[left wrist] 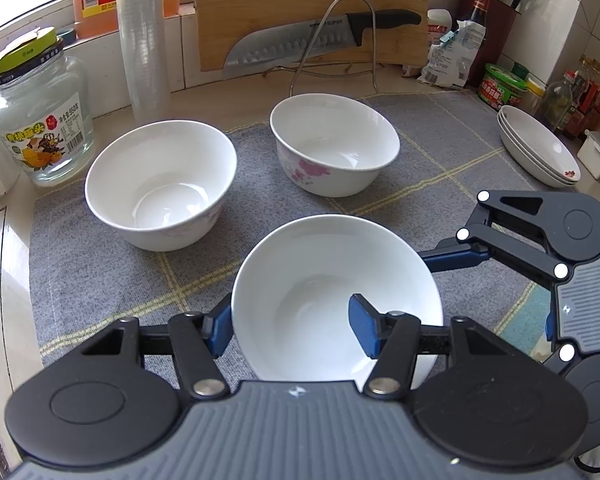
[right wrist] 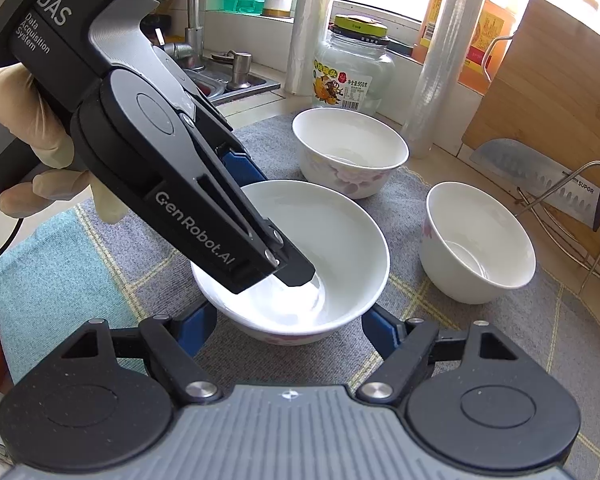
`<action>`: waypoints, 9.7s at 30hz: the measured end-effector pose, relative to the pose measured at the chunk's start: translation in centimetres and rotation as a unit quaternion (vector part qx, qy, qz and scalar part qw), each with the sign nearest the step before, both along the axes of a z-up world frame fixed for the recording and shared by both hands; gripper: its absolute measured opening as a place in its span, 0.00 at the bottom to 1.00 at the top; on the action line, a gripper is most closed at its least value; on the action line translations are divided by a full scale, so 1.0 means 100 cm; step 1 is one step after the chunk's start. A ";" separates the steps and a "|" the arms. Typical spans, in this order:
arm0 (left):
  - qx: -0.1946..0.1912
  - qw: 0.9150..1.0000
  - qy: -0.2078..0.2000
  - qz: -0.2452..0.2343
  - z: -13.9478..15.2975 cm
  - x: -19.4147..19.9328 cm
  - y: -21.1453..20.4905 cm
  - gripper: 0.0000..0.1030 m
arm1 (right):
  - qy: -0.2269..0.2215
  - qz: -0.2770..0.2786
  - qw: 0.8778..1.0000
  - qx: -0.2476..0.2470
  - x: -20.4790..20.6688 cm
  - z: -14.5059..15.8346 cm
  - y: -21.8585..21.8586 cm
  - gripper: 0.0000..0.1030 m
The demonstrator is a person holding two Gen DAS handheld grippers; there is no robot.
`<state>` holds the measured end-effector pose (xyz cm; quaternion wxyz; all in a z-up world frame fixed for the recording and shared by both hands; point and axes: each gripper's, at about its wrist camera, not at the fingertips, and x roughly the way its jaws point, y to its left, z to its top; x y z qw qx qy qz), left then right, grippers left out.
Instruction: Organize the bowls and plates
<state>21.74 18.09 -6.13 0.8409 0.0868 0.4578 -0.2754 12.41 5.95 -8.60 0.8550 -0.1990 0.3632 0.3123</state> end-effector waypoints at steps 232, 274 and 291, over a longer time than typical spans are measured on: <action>-0.020 0.990 -0.139 -0.029 0.049 -0.062 -0.123 0.81 | 0.110 -0.053 0.990 0.064 0.066 0.080 -0.142 0.82; -0.012 0.995 -0.072 -0.074 0.025 -0.073 -0.156 0.81 | 0.155 -0.103 0.979 0.078 0.039 0.048 -0.180 0.82; -0.007 0.995 -0.064 -0.079 0.019 -0.069 -0.160 0.81 | 0.163 -0.105 0.978 0.074 0.042 0.042 -0.180 0.82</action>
